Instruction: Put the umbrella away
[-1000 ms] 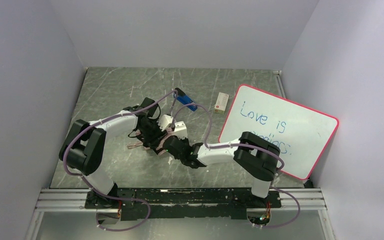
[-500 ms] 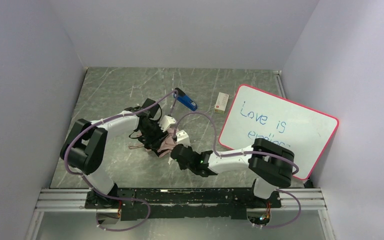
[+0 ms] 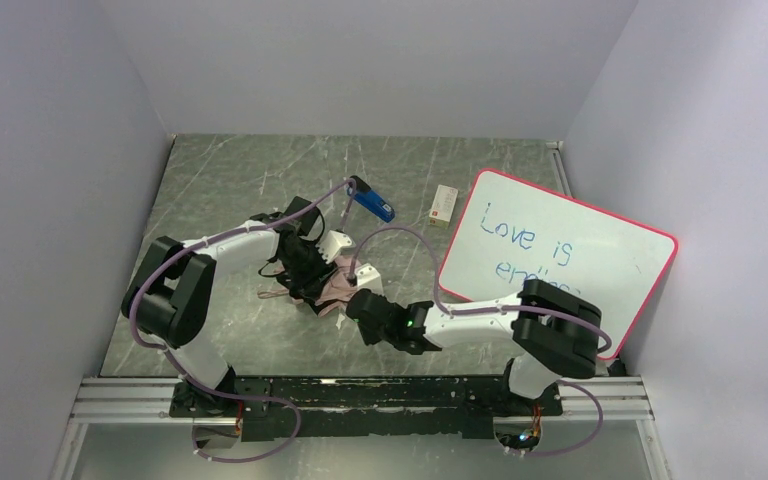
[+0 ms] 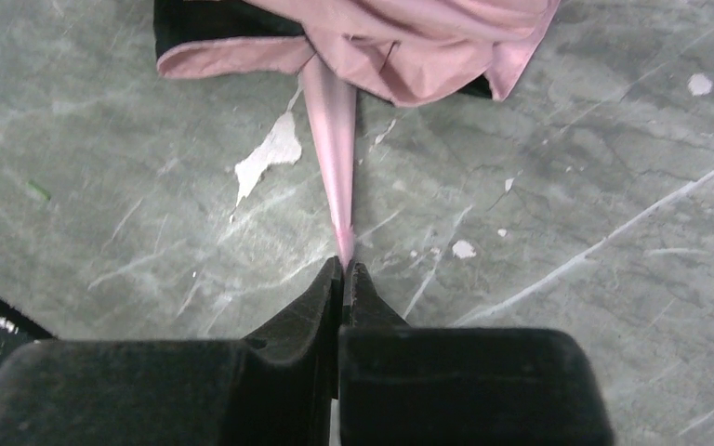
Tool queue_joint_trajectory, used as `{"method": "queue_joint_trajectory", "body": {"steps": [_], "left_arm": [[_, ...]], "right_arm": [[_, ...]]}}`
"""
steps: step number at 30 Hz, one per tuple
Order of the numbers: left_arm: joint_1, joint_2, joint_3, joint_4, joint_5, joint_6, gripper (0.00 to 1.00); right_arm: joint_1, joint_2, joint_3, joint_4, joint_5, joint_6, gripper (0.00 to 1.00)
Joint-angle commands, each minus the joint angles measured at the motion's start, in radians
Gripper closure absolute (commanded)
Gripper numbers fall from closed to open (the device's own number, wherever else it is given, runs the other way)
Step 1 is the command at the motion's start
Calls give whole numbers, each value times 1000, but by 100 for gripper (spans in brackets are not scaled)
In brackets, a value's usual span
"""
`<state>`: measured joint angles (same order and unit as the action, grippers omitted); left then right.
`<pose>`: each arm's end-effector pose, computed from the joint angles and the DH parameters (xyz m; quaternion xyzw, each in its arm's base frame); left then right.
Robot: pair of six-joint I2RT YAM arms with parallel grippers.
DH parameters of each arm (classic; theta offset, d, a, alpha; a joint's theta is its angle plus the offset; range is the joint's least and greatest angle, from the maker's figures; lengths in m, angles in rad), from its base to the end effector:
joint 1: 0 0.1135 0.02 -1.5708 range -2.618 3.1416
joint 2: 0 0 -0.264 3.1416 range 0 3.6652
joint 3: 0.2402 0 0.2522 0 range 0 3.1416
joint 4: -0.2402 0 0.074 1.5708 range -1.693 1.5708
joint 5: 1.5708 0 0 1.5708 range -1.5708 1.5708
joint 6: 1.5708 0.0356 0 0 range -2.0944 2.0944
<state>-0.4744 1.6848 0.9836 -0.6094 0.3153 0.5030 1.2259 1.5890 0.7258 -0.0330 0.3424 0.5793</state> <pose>0.2651 -0.1485 0.1594 0.4777 0.8551 -0.1538 0.1303 0.1116 0.2753 0.1463 -0.2419 0.8996 0.1564 0.3282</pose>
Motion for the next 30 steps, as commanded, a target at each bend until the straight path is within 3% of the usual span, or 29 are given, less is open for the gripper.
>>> {"method": "queue_joint_trajectory", "body": {"steps": [1,10,14,16,20,23,26,30], "left_arm": [[51,11,3,102,-313,1,95],[-10,-25,-36,120,-314,34,95],[-33,-33,-54,122,-314,35,95],[-43,-38,-65,131,-328,35,95],[-67,-40,-76,140,-351,32,95],[-91,-50,-85,150,-363,36,95],[-121,-69,-106,165,-382,47,95],[-169,-105,-161,199,-429,64,95]], "right_arm": [[29,-34,-53,-306,-187,-37,100],[28,40,35,-405,-156,-58,100],[32,9,27,-362,-123,-37,100],[35,-59,-4,-326,-67,-14,92],[33,-270,-116,-189,50,44,64],[25,-437,-206,-74,128,70,53],[-53,-534,-242,-28,111,57,37],[-197,-563,-203,-61,48,-1,32]]}}
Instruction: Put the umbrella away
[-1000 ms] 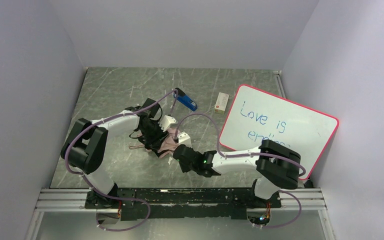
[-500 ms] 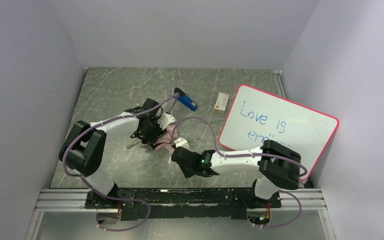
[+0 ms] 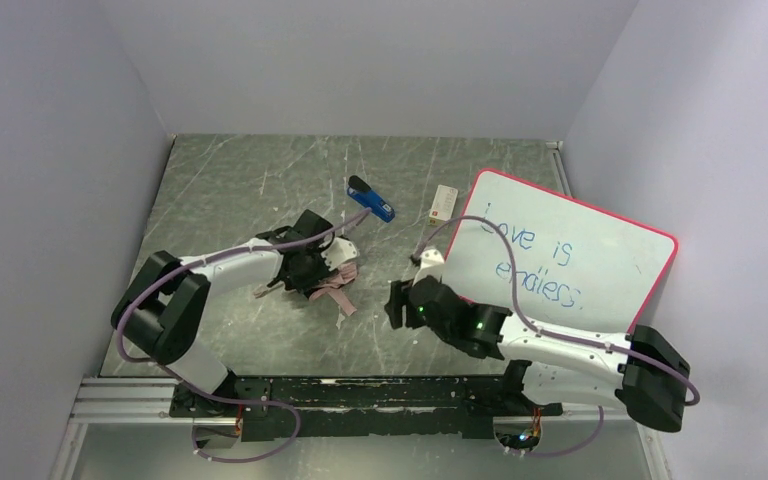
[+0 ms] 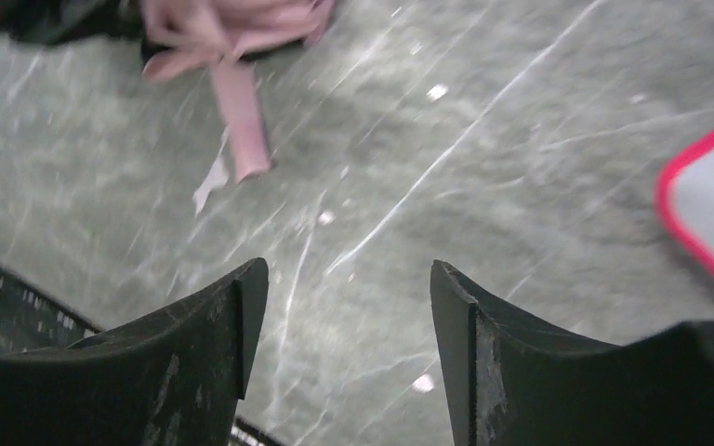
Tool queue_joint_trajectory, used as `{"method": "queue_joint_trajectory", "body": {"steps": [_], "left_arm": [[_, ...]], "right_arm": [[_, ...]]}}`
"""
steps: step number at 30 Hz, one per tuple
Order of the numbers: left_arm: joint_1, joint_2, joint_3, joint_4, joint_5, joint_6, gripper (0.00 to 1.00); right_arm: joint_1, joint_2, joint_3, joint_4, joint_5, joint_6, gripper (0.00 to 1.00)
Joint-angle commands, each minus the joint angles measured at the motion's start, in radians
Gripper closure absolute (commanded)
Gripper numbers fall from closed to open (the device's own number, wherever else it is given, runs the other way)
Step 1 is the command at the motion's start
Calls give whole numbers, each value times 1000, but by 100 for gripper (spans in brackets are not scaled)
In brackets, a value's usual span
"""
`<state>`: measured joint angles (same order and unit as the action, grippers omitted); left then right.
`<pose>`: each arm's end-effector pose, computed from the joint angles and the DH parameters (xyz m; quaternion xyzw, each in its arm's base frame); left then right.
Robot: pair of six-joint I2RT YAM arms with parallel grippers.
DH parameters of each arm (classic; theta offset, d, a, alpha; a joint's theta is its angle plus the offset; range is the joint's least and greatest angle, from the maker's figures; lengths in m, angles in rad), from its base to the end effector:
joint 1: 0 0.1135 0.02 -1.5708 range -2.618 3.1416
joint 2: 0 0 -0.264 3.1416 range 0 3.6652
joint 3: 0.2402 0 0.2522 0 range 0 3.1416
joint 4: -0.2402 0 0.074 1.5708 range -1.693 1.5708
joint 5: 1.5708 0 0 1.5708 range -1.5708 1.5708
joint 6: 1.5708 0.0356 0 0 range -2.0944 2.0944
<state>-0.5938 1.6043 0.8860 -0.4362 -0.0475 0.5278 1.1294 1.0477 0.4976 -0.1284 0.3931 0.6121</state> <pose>0.2472 -0.1648 0.1611 0.5161 0.8309 0.0164 0.2072 0.1027 0.1854 0.1982 -0.1448 0.8769 0.2102 0.4074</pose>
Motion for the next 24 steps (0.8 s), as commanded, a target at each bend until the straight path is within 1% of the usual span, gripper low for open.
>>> {"method": "queue_joint_trajectory", "body": {"steps": [1,7,9,11,12,15,17,20,22,24], "left_arm": [[-61,-30,-75,34,-82,40,95],[-152,-35,-147,99,-183,49,95],[-193,-34,-179,142,-231,65,95],[-238,-32,-209,182,-277,84,95],[-260,-32,-225,201,-300,96,95],[-318,-30,-263,266,-362,128,95],[-349,-21,-277,304,-401,148,95],[-387,13,-285,345,-446,172,95],[-408,42,-285,359,-467,178,95],[-429,68,-296,384,-488,191,95]], "right_arm": [[-122,-28,38,31,3,-53,31],[-204,-59,157,0,37,-159,30],[-222,-84,171,23,55,-210,28],[-260,-90,193,36,67,-239,27],[-297,-76,213,32,50,-255,27],[-405,-18,272,30,-51,-309,27],[-472,11,287,76,-109,-337,26],[-595,66,318,138,-234,-341,27],[-667,118,352,190,-369,-369,27],[-709,195,399,210,-627,-470,27]]}}
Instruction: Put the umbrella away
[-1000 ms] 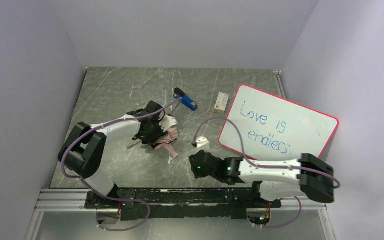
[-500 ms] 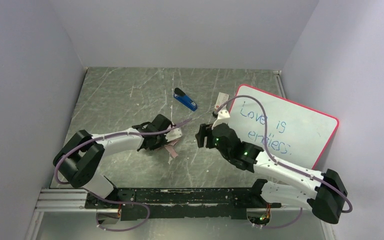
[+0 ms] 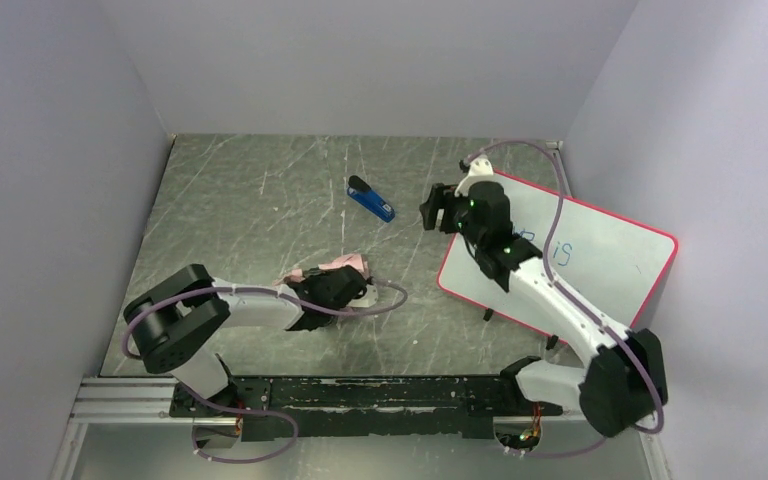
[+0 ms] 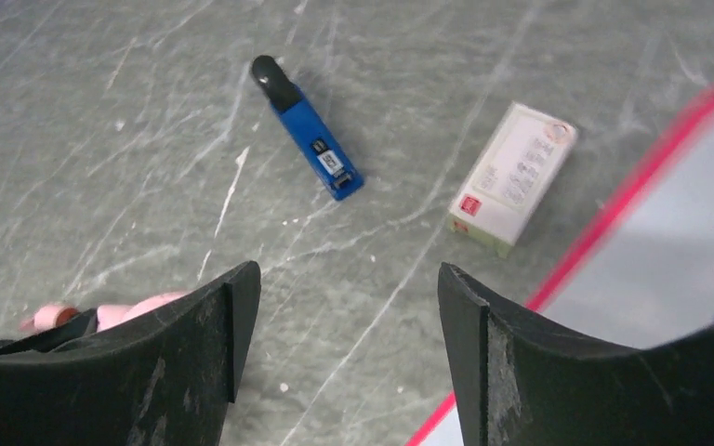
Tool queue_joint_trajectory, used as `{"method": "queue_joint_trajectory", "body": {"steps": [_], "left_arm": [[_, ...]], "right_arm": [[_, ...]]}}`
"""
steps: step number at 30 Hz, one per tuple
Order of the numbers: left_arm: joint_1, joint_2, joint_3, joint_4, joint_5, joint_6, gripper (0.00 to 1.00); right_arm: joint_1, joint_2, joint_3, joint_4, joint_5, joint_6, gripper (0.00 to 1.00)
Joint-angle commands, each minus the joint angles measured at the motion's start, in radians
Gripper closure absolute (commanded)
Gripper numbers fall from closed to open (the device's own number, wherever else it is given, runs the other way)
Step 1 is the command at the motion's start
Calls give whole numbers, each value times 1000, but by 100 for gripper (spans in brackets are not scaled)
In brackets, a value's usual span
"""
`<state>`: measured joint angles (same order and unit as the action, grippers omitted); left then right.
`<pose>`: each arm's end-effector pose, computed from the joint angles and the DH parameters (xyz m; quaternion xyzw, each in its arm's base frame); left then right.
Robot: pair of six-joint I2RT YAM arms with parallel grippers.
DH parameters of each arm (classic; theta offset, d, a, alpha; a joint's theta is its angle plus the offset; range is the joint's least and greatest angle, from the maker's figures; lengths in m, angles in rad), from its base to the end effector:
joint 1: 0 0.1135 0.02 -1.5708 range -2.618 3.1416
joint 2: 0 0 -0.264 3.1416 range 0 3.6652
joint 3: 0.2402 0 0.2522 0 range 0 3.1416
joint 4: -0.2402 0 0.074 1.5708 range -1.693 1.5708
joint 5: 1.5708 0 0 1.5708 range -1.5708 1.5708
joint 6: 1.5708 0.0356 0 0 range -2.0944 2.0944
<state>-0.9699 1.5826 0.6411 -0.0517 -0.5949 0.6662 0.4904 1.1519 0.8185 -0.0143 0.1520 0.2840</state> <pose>0.1704 -0.2133 0.1281 0.6118 0.6875 0.2365 0.3117 0.2375 0.1207 0.2940 -0.0407 0.8165 0.1586 0.5536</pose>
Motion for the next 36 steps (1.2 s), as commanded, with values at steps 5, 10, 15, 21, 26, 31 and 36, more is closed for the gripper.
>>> {"method": "queue_joint_trajectory", "body": {"steps": [5,10,15,21,26,31,36], "left_arm": [[-82,146,-67,44,5,65,95],[-88,159,-64,58,-17,71,95],[-100,182,-61,101,-43,89,95],[-123,210,-61,142,-70,108,95],[-138,219,-63,147,-77,110,95],[-143,218,-65,146,-80,111,95],[-147,212,-72,151,-79,109,95]], "right_arm": [[-70,327,246,-27,-773,-421,27],[-51,438,283,6,-863,-594,27],[5,559,411,-235,-937,-923,25],[75,698,563,-498,-1003,-1193,21],[127,795,658,-601,-1010,-1254,20],[177,859,705,-675,-994,-1308,19],[203,934,732,-705,-916,-1321,19]]}}
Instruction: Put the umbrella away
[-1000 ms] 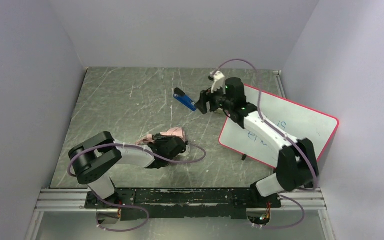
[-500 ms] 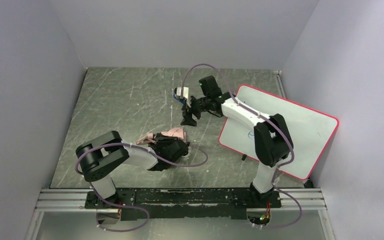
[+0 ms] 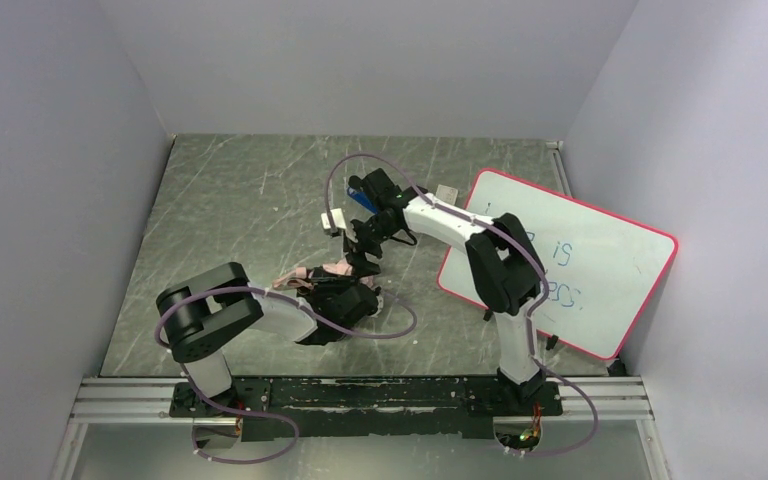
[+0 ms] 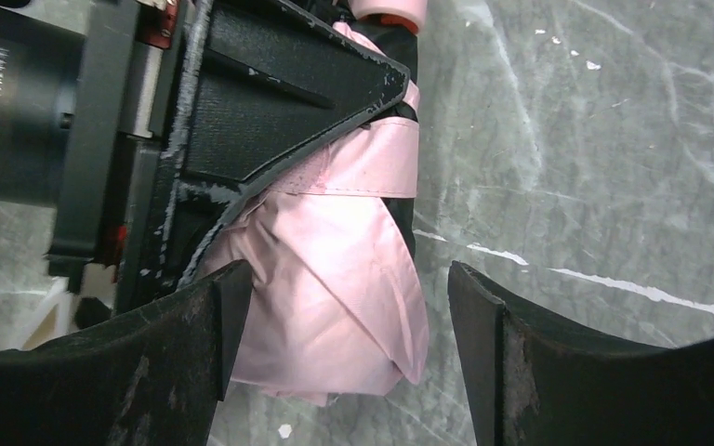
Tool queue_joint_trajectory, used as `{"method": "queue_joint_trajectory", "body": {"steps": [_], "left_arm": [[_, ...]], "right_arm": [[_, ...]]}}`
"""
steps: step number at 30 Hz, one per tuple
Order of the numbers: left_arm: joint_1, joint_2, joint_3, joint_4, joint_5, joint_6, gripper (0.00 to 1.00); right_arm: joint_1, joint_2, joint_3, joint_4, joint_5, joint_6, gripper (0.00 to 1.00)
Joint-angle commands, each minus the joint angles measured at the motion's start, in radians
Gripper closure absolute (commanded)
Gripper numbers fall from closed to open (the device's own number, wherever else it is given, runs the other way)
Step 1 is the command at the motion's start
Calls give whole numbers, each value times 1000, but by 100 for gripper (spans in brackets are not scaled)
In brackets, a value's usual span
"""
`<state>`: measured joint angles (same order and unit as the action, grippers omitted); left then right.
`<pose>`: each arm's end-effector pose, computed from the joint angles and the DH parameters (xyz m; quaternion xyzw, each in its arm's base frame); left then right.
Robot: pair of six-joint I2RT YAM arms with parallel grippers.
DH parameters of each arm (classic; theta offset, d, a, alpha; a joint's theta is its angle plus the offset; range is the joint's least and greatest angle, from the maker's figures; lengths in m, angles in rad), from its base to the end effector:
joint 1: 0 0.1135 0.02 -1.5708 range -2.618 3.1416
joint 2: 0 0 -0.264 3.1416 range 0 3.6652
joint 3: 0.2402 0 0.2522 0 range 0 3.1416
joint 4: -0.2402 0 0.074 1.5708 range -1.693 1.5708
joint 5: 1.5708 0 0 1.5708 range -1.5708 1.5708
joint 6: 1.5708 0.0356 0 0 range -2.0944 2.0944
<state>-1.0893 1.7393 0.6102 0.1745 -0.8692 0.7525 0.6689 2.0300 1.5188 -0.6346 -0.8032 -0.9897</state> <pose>0.1534 -0.2349 0.0988 0.6109 0.6247 0.3494 0.3384 0.3142 0.2810 0.1927 -0.7192 0.5469 0.3462 0.2527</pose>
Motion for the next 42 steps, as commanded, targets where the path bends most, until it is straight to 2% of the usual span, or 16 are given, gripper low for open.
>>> {"method": "queue_joint_trajectory", "body": {"steps": [1,6,8,11,13,17,20,22,25,26,34,37,42], "left_arm": [[-28,54,-43,-72,196,23,95],[-29,55,-46,-65,195,28,95],[-30,56,-45,-63,198,28,95],[-31,56,-47,-54,200,30,95],[-31,51,-47,-48,202,28,95],[-31,20,-34,-65,226,3,82],[-28,-43,-19,-98,259,-9,63],[-22,-103,-2,-134,294,-13,54],[-8,-226,22,-195,362,-30,42],[-5,-266,22,-210,384,-33,36],[21,-548,17,-334,462,-68,29],[90,-623,17,-365,482,-98,21],[278,-772,-9,-357,495,-148,24]], "right_arm": [[27,71,36,-88,51,-47,19],[45,133,59,-113,109,-52,22],[47,152,67,-114,136,-45,27],[48,166,67,-92,156,-20,40],[48,162,54,-46,169,15,57],[49,167,49,-9,209,78,73],[50,176,48,12,264,104,84],[51,178,37,23,300,111,90],[51,167,6,50,326,115,94],[52,161,-4,60,331,117,94],[52,147,-51,111,360,137,97],[54,130,-74,135,377,142,97],[63,98,-132,181,412,136,97]]}}
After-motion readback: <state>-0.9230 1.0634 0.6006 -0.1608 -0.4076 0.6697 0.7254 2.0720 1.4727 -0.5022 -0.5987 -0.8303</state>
